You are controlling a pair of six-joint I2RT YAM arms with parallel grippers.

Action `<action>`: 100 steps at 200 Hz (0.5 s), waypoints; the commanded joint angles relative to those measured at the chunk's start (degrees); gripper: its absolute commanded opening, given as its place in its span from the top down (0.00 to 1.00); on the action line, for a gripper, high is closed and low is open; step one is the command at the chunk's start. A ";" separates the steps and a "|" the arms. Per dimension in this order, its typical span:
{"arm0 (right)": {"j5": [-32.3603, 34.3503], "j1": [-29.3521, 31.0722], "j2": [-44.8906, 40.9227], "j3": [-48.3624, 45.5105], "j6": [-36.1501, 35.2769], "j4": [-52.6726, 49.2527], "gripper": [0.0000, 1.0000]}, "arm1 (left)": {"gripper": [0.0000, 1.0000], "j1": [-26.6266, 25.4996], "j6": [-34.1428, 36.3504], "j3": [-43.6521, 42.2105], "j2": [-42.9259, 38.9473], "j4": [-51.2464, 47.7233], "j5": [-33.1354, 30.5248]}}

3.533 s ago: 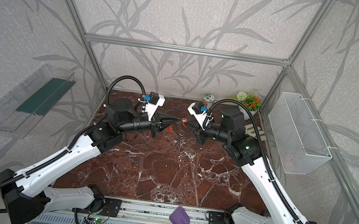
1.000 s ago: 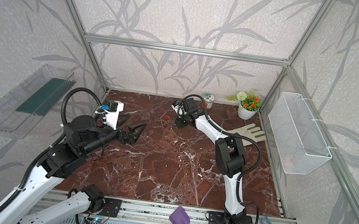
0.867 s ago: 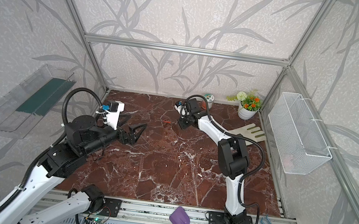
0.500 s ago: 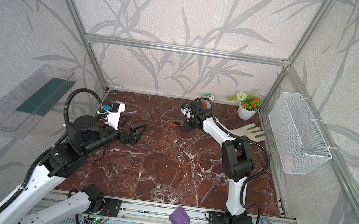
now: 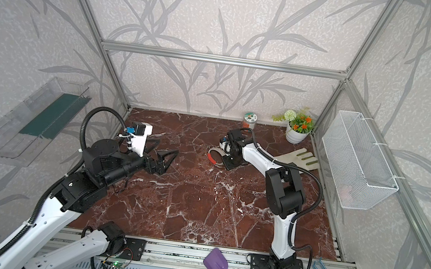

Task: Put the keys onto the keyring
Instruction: 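Release the keyring with the left gripper while the right gripper lowers it to the table, then open the right gripper and release the keyring on the table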

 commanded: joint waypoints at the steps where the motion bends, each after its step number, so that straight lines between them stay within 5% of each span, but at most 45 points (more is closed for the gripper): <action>1: -0.71 0.11 -2.85 -2.70 2.77 -3.61 0.99 | 0.01 0.20 -0.95 -0.59 0.06 1.70 0.79; 46: -1.44 0.30 -5.63 -7.05 5.56 -4.38 0.71 | 0.01 0.24 -0.95 -0.68 0.28 2.00 1.04; 100: 1.23 0.12 -13.43 -13.31 9.02 -3.54 0.58 | 0.01 0.30 -0.04 -0.68 0.92 1.91 0.13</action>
